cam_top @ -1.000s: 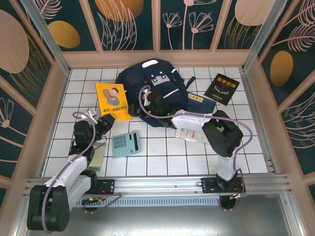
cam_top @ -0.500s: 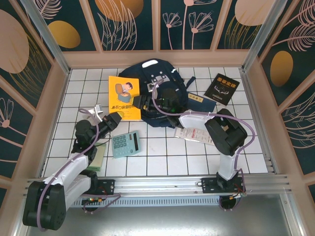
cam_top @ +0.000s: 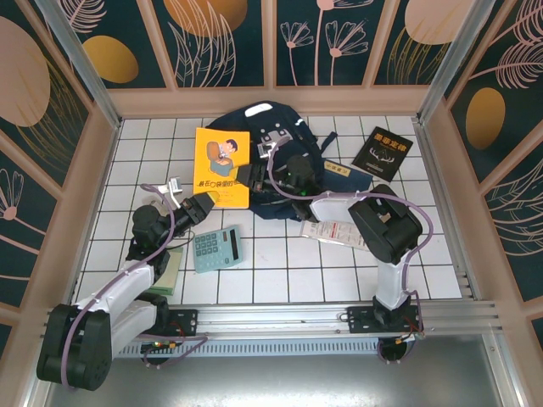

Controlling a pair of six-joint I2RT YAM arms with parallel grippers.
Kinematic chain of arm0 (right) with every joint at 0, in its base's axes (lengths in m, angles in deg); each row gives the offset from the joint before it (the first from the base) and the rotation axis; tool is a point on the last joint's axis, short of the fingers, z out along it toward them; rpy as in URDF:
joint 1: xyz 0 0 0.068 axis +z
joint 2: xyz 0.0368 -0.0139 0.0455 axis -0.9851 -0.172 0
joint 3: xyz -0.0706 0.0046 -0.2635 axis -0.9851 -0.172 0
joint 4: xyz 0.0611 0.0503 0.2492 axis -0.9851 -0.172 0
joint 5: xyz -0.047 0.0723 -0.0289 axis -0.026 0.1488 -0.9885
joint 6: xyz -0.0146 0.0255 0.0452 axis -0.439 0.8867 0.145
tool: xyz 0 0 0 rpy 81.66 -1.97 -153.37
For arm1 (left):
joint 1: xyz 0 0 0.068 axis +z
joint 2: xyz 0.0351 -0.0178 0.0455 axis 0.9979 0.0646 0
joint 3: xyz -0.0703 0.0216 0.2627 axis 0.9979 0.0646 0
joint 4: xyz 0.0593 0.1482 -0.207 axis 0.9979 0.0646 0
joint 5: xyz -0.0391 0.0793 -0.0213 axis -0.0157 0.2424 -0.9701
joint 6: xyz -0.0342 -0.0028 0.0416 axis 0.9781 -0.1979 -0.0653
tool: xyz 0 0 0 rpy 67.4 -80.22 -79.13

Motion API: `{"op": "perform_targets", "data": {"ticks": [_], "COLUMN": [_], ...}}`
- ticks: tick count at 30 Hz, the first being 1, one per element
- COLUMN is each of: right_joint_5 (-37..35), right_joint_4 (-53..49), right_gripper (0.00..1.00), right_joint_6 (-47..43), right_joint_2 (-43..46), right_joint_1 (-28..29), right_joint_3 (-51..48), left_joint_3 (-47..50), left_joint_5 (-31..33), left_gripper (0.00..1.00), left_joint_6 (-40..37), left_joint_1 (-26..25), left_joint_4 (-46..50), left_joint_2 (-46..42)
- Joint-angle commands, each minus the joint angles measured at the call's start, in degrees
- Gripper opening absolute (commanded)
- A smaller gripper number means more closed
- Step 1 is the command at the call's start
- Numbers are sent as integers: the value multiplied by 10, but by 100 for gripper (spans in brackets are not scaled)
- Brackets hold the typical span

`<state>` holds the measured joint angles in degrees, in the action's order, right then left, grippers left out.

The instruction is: Pack the student bag

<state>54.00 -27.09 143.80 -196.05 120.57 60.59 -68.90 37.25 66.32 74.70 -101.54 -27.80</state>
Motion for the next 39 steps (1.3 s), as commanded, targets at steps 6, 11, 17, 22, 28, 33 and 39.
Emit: {"op": "perform_targets", "data": {"ticks": [6, 11, 17, 22, 28, 33, 39], "right_joint_5": [11, 0, -11, -26, -64, -135, -251], "right_joint_4": [41, 23, -10, -56, -121, -194, -261], "right_gripper": [0, 0, 0, 0, 0, 0, 0], "right_joint_6": [-11, -30, -63, -102, -153, -201, -240], "right_joint_2": [11, 40, 98, 164, 253, 345, 463], "right_joint_1": [-7, -23, -65, -115, -175, -213, -238], "right_joint_3": [-15, -41, -90, -145, -217, -270, -326], "left_joint_3": [-41, -64, -84, -110, -174, -244, -357], "left_joint_5": [-17, 14, 100, 143, 212, 280, 334], "left_gripper": [15, 71, 82, 81, 76, 72, 62], "left_joint_6": [-41, -89, -138, -169, -221, -274, -335], "left_joint_1": [-6, -7, -8, -24, -71, -136, -210], "left_joint_4": [-13, 74, 177, 235, 305, 350, 397], "left_joint_2": [-3, -11, -10, 14, 73, 152, 280]}}
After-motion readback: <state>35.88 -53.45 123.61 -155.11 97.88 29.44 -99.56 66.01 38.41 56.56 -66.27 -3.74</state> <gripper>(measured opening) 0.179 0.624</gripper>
